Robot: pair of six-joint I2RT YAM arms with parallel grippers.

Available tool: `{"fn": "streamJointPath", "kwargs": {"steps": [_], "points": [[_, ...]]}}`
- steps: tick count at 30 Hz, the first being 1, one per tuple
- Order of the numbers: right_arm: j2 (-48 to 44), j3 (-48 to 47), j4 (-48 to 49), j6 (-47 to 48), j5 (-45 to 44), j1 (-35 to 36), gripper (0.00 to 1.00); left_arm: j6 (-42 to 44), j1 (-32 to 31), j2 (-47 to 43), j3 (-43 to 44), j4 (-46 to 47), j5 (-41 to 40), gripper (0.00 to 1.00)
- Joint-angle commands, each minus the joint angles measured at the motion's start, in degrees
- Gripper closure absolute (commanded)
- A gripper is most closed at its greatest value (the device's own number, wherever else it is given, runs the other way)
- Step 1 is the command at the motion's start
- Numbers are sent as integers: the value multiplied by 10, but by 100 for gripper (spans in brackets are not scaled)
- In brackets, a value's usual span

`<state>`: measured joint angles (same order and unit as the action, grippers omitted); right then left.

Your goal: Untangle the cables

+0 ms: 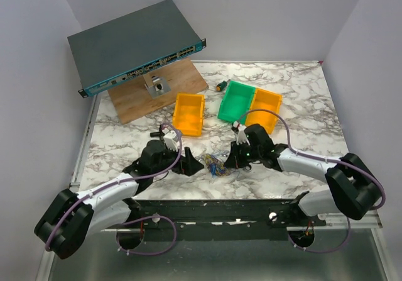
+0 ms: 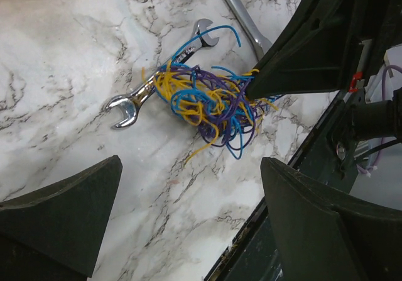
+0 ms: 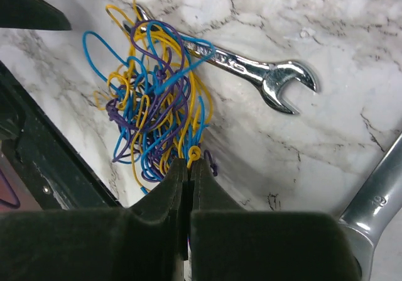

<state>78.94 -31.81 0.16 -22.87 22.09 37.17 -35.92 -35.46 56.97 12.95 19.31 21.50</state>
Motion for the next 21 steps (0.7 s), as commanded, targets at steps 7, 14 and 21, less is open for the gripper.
{"fn": "streamJointPath", "kwargs": {"steps": [7,14,21], "points": [[-98,10,113,-45,3,5,99,21,-4,47,63,17,6,8],[-103,59,162,-69,-5,5,99,-44,-4,116,79,65,7,17],[-119,91,218,-100,-1,6,99,-93,-12,242,102,190,57,53]]}}
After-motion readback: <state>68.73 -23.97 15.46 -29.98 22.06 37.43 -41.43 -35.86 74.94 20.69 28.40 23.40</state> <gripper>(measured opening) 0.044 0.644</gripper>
